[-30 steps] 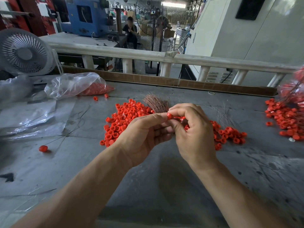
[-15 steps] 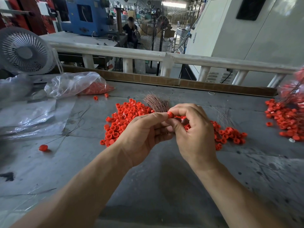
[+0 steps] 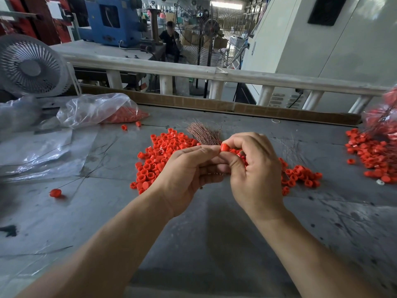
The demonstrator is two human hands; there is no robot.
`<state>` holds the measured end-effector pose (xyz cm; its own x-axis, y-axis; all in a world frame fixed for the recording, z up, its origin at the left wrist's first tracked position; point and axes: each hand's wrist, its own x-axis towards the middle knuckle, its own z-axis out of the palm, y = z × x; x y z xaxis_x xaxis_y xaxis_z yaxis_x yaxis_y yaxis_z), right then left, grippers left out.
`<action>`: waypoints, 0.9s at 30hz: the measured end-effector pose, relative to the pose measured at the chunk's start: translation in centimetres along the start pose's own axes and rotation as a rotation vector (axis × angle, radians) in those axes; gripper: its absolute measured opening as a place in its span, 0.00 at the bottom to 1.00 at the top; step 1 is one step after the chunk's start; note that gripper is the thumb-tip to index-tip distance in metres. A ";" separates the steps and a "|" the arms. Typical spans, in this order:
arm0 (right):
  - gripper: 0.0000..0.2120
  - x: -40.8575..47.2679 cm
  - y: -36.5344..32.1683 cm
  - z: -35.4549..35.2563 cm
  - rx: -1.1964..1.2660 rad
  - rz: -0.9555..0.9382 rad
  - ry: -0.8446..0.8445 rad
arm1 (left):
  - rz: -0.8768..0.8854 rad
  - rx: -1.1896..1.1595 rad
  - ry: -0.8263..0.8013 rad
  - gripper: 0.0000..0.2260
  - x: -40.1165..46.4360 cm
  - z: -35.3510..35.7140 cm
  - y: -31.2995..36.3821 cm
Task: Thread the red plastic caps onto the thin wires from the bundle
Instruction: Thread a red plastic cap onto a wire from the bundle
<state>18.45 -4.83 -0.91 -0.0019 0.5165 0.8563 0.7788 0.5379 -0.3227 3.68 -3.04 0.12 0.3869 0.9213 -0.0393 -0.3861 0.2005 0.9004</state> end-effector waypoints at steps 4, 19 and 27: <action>0.02 -0.1 0.1 0.1 -0.001 0.024 0.004 | 0.013 0.017 -0.011 0.07 0.0 -0.1 0.0; 0.07 -0.1 0.2 0.1 0.046 0.067 -0.097 | 0.093 0.105 0.055 0.05 0.0 -0.3 -0.4; 0.07 -0.1 0.5 -0.4 0.183 0.179 -0.171 | 0.064 0.109 0.047 0.09 0.1 -0.6 -0.3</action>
<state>19.10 -4.84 -1.00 0.0071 0.7104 0.7038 0.6505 0.5312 -0.5428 3.34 -2.82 -0.39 0.3236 0.9462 0.0015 -0.3141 0.1060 0.9435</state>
